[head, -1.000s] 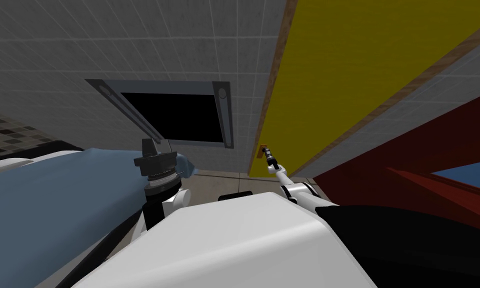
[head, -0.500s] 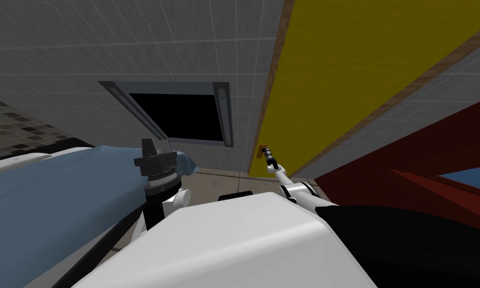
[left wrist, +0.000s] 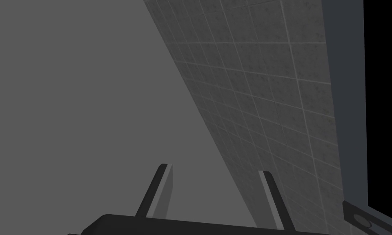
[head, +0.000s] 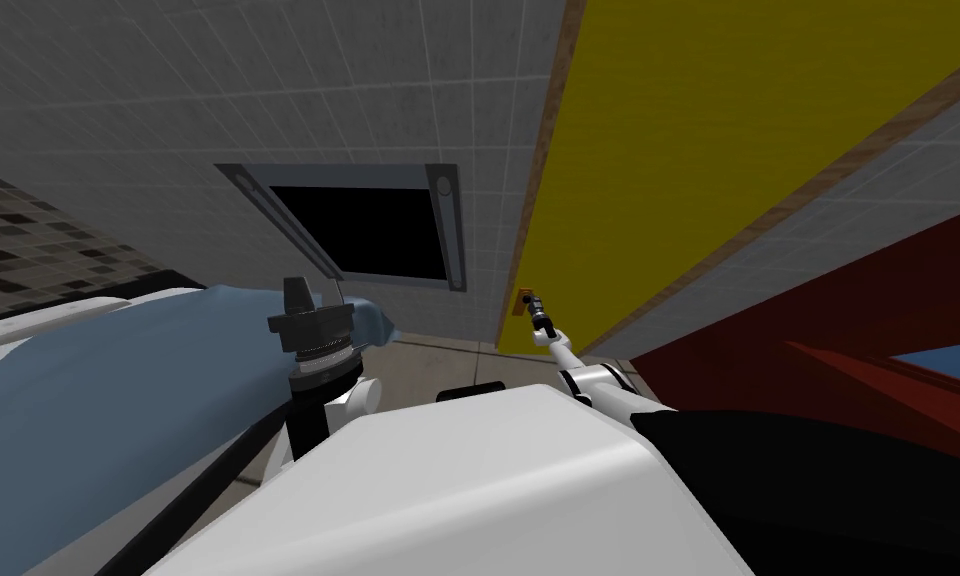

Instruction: Pull the door open

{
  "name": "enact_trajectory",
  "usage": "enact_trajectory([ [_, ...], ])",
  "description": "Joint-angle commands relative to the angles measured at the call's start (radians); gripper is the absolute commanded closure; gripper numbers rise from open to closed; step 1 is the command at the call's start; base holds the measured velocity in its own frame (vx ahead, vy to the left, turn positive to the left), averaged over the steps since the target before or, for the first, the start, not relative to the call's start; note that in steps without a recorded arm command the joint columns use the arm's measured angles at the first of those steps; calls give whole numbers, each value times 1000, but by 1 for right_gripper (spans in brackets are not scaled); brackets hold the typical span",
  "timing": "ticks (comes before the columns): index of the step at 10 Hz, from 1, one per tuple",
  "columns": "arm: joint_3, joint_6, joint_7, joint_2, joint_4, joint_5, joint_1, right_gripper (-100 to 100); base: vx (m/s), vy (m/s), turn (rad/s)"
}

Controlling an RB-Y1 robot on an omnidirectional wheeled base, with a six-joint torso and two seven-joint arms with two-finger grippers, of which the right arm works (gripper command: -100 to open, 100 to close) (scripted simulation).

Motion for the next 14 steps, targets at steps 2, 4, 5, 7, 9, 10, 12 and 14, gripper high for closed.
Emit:
enact_trajectory([
  [2, 2, 4, -53, 5, -5, -16, -2, 100, -50, -34, 51],
  [4, 5, 9, -118, 10, -5, -43, -7, 100, -55, -33, 72],
  [5, 5, 9, -137, 10, -5, -43, -7, 100, -51, -39, 34],
  [7, 6, 11, -179, 13, -5, -57, -9, 100, -42, -34, 46],
  [9, 8, 14, -220, 16, -5, -71, -11, 100, -42, -30, 50],
  [10, 9, 17, -262, 19, -5, -84, -13, 100, -51, -27, 58],
  [12, 10, 19, -304, 22, -5, -98, -15, 100, -51, -34, 60],
  [14, 13, 24, -370, 28, -5, -124, -20, 100, -70, -34, 68],
])
